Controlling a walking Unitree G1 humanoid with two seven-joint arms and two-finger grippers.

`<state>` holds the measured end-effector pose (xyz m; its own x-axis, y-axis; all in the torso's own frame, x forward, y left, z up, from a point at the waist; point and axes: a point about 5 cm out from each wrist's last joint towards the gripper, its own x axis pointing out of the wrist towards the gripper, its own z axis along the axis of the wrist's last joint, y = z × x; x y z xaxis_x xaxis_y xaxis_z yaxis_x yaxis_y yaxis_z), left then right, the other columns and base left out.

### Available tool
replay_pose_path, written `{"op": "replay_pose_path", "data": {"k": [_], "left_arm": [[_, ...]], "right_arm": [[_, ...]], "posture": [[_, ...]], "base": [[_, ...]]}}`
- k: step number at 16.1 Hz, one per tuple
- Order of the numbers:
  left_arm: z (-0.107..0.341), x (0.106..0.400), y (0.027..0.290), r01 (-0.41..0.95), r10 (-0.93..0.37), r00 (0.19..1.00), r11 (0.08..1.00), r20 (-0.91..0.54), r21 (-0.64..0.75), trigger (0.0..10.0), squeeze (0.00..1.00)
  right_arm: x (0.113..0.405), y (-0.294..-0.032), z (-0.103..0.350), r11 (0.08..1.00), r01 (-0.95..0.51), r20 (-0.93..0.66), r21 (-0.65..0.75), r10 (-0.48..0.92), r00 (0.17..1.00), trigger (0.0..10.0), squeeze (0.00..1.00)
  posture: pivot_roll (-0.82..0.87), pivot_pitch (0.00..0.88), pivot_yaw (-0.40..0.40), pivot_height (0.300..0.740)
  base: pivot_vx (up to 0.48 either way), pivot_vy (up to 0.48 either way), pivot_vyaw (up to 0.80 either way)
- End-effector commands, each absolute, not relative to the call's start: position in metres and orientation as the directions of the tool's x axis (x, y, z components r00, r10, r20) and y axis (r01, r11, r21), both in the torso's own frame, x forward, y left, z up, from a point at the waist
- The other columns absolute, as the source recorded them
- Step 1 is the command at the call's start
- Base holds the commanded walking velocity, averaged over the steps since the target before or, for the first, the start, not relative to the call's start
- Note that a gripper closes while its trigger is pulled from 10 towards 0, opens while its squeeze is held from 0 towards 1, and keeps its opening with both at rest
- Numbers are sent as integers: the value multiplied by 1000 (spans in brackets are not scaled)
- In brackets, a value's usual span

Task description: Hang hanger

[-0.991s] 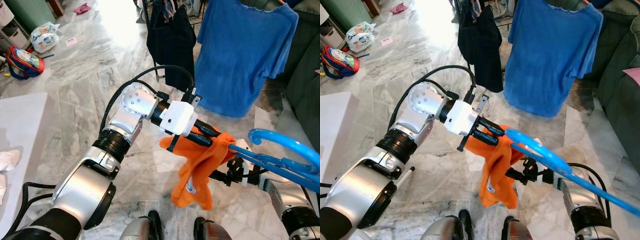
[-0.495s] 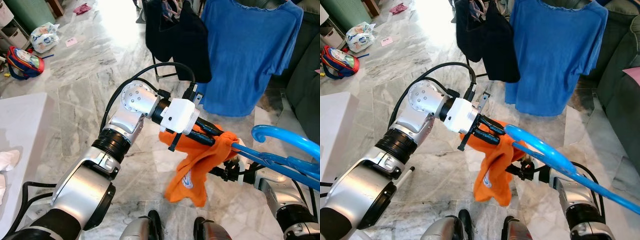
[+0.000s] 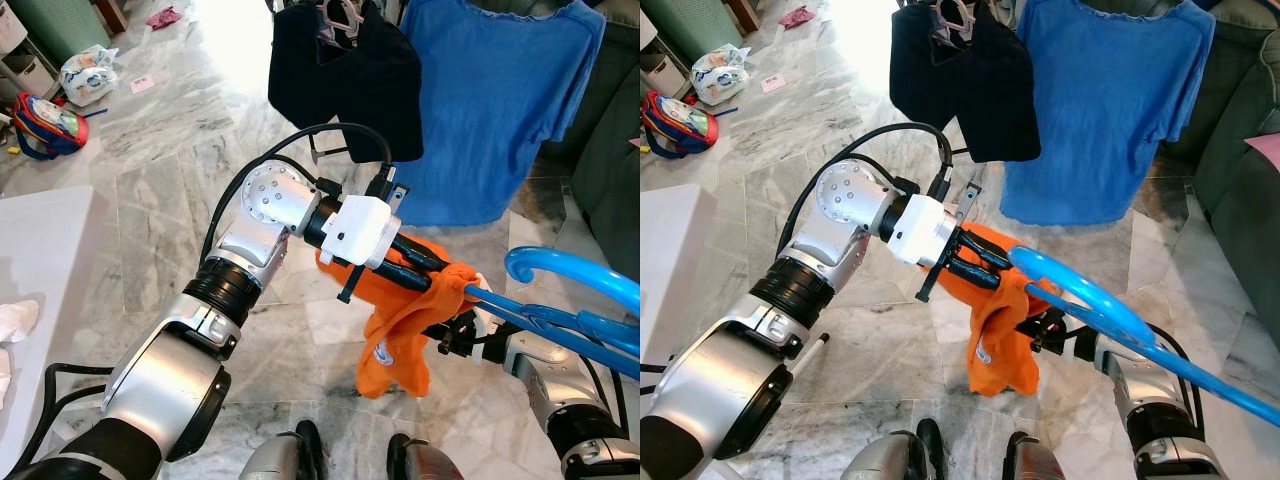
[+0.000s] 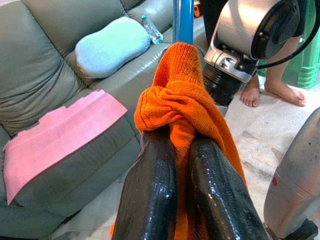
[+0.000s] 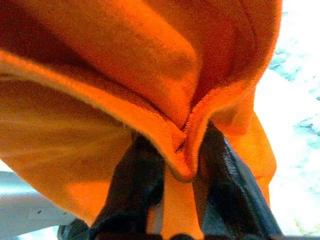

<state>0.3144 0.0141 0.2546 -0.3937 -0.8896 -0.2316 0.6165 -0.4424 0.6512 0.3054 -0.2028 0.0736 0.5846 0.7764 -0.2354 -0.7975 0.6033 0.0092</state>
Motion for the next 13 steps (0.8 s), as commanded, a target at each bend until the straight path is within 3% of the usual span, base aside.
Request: {"op": "replay_pose_path", "data": {"k": [1,3,5,8,11,13], "left_arm": [[258,311,15,594,-884,-411,-445,-223,670,10000,0],[258,311,15,595,-884,-410,-445,-223,670,10000,0],[256,315,19,609,-896,-385,-428,-223,667,10000,0],[254,320,23,631,-909,-355,-406,-220,661,10000,0],[252,323,26,648,-919,-330,-386,-216,657,10000,0],[249,333,30,685,-955,-230,-295,-187,666,10000,0]], "right_arm": [[304,-202,69,613,-790,-241,16,769,592,0,0],[305,-203,70,623,-782,-239,8,761,604,0,0],[306,-217,76,697,-715,-207,-55,692,691,0,0],[303,-232,79,760,-645,-169,-76,628,760,0,0],[300,-238,79,787,-610,-147,-90,595,790,0,0],[297,-245,86,814,-567,-100,-124,559,823,0,0]], "posture": [[-5,255,136,740],[-5,254,136,740],[-9,250,134,740],[-19,245,130,740],[-25,244,130,740],[-33,245,131,740]], "base": [[0,0,0],[0,0,0],[0,0,0],[0,0,0],[0,0,0],[0,0,0]]}}
